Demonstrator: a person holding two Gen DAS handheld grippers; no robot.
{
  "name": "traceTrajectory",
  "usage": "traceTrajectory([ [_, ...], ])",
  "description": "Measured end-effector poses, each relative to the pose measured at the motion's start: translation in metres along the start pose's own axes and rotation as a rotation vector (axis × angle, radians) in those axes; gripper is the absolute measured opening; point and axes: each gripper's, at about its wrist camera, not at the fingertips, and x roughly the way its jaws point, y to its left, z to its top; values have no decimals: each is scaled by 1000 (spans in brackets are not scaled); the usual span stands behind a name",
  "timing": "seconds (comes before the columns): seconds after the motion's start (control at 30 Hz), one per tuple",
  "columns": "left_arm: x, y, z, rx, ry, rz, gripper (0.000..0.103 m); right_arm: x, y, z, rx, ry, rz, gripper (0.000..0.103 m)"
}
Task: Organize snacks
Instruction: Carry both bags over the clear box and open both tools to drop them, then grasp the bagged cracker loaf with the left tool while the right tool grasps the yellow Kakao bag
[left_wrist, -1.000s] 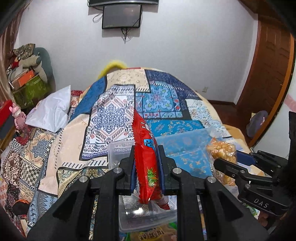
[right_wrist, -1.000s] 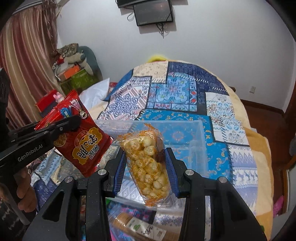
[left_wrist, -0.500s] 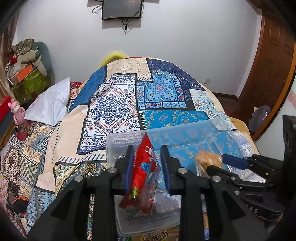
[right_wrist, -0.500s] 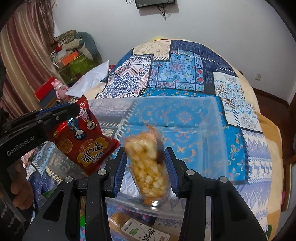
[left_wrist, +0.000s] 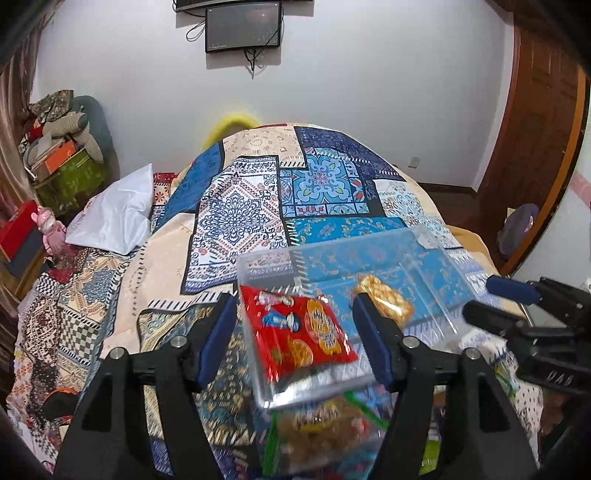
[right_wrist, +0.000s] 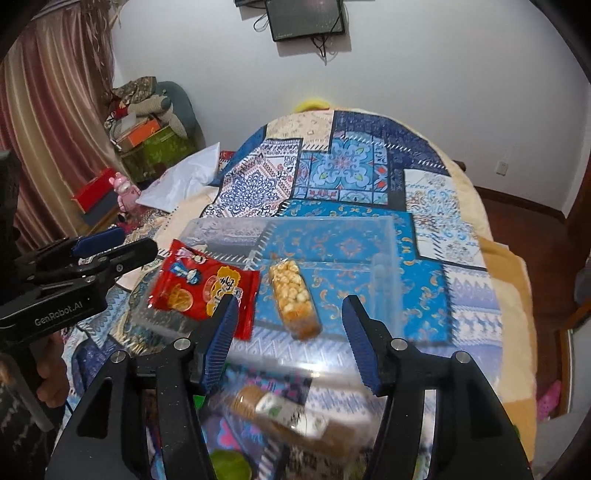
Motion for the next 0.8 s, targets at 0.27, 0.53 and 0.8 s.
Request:
traceTrajectory([
  [0.27,-44,9,-26,-6,26,5,67,-47,3,-25,8,-17,-28,58],
  [0.53,-78,18,-74,-6,81,14,68,-88,3,-66,30,-7,-60,58],
  [0.8,-70,21,-126,-17,179,26,69,-96,-7,-112,72,49,-93,59],
])
